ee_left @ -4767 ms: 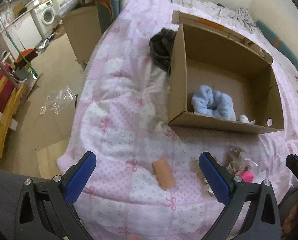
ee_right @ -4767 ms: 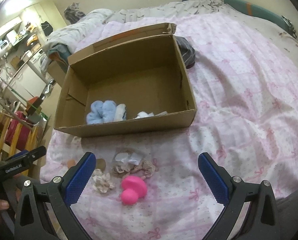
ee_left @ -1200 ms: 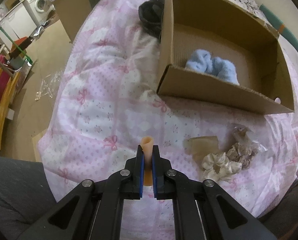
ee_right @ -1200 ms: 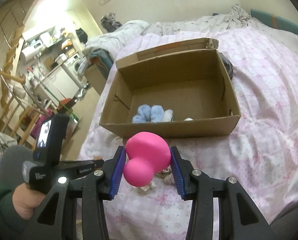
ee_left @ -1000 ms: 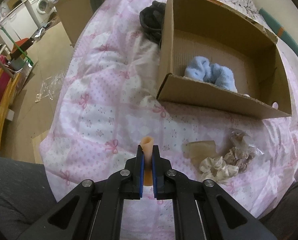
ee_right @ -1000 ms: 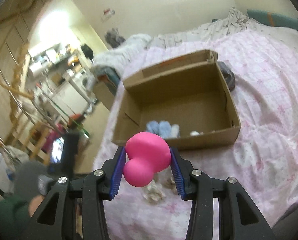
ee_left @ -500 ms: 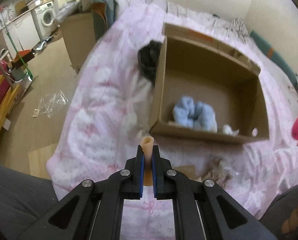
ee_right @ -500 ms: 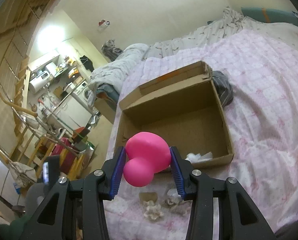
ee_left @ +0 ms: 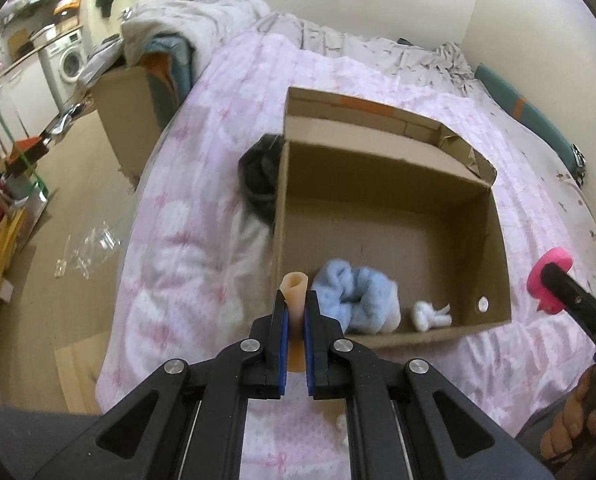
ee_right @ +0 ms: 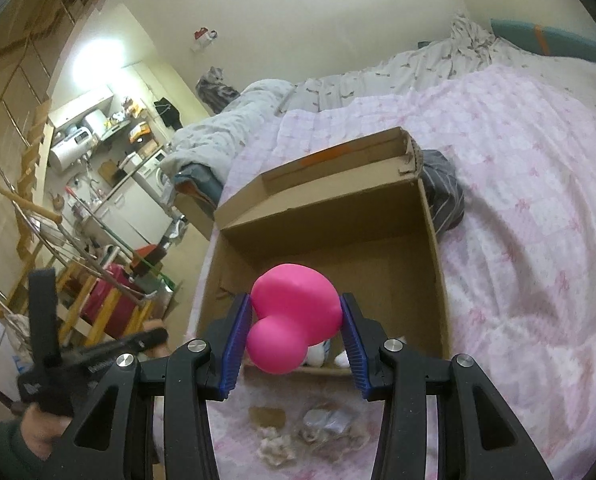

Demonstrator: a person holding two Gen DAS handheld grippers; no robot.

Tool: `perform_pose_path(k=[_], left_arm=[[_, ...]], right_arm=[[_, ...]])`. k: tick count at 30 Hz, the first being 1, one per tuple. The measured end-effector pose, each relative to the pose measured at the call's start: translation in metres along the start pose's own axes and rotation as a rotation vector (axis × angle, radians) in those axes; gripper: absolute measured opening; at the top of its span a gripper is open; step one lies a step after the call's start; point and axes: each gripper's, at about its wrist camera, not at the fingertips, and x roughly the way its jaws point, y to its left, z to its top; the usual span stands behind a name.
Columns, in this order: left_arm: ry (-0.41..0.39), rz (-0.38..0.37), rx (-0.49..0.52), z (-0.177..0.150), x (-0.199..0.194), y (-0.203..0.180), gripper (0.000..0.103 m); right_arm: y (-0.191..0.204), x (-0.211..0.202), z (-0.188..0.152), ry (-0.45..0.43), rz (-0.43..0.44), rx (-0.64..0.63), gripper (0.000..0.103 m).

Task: Organize soft objects
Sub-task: 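Carry the pink toy and tan cylinder over the box with both tools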

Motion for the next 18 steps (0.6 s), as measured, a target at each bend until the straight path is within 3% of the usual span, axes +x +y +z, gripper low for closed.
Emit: perform_pose_path(k=[6, 18], left_arm=[[-0.001, -0.018, 0.01, 0.014, 0.011, -0.013, 0.006], [-0.015, -0.028, 0.093, 0.044, 0.039, -0.043, 0.006]], right_arm=[[-0.014, 0.018, 0.009, 0.03, -0.04, 0.014, 0.047], [-0.04, 0.051, -0.005, 0.136, -0.112, 0.093, 0.047]])
